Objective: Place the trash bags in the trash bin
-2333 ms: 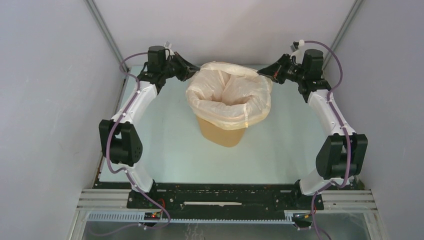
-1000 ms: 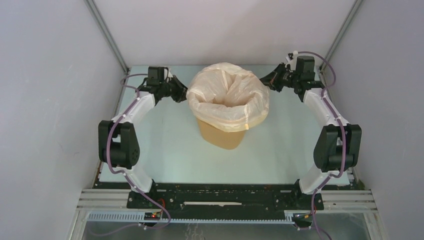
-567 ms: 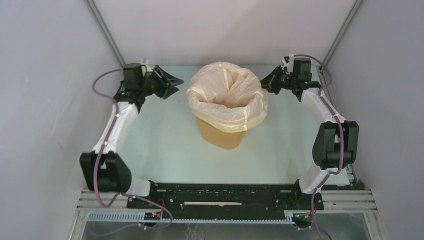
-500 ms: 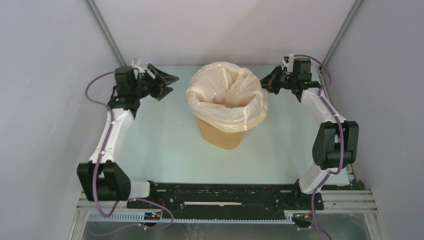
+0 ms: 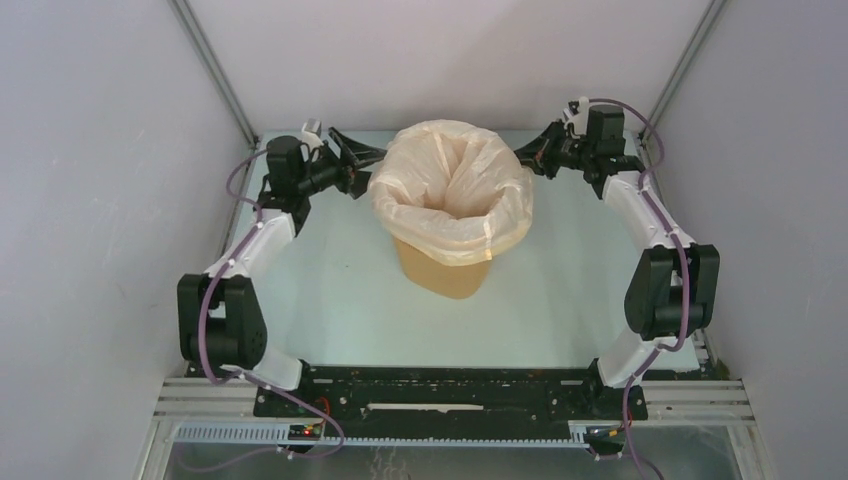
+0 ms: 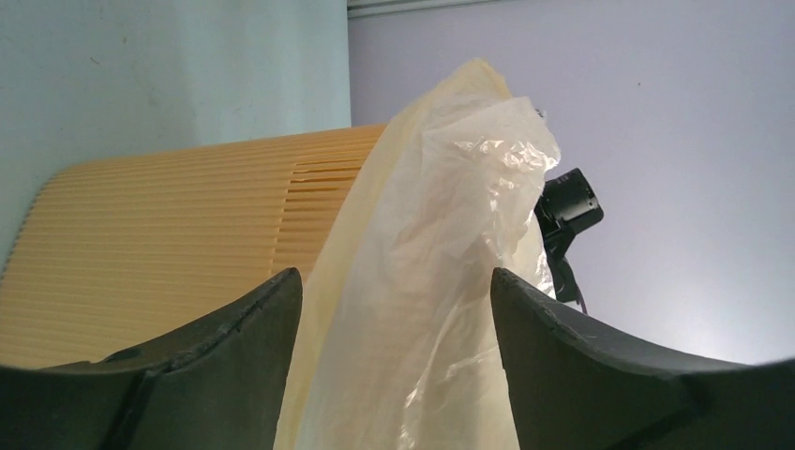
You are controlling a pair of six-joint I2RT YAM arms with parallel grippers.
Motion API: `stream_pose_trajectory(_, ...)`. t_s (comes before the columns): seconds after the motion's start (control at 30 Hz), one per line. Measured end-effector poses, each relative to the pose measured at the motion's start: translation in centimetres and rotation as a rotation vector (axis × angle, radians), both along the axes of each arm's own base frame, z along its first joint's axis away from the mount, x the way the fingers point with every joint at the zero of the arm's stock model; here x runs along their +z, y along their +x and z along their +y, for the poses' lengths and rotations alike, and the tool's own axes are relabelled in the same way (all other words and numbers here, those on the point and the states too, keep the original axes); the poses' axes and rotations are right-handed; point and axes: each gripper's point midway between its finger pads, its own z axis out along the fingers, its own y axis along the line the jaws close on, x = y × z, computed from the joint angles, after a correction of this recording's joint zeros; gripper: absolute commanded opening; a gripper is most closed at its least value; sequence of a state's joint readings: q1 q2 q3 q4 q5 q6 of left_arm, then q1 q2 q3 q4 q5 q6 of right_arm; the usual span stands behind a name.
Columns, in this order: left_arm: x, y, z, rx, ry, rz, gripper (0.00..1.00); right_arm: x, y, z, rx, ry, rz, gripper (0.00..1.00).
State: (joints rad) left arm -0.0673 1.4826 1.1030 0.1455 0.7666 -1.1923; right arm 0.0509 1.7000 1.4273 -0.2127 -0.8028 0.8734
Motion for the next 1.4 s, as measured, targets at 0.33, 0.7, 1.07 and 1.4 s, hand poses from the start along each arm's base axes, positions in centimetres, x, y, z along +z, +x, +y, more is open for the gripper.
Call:
stream_pose_trajectory(0.33, -1.6, 1.1, -2.7, -0.056, -0.064, 0.047, 0.15, 1.7, 0.0, 1.9, 0.029, -0.013, -0.046, 0.01)
stream_pose_trajectory(0.7, -5.9, 1.5, -2.2, -0.025, -0.013, 0.181, 0.0, -3.4, 2.0, 1.3, -0.006, -0.054, 0.068, 0.0)
stream_pose_trajectory(1.07, -8.6, -0.7, -0.7, -0.021, 0.129, 0.253, 0.05, -6.4, 0.9, 0.5, 0.006, -0.088, 0.138, 0.03)
stream_pose_trajectory(1.4, -8.3, -3.4, 0.3, -0.041, 0.243, 0.241, 0.21, -6.8, -1.6, -2.1, 0.025, -0.177, 0.2, 0.7)
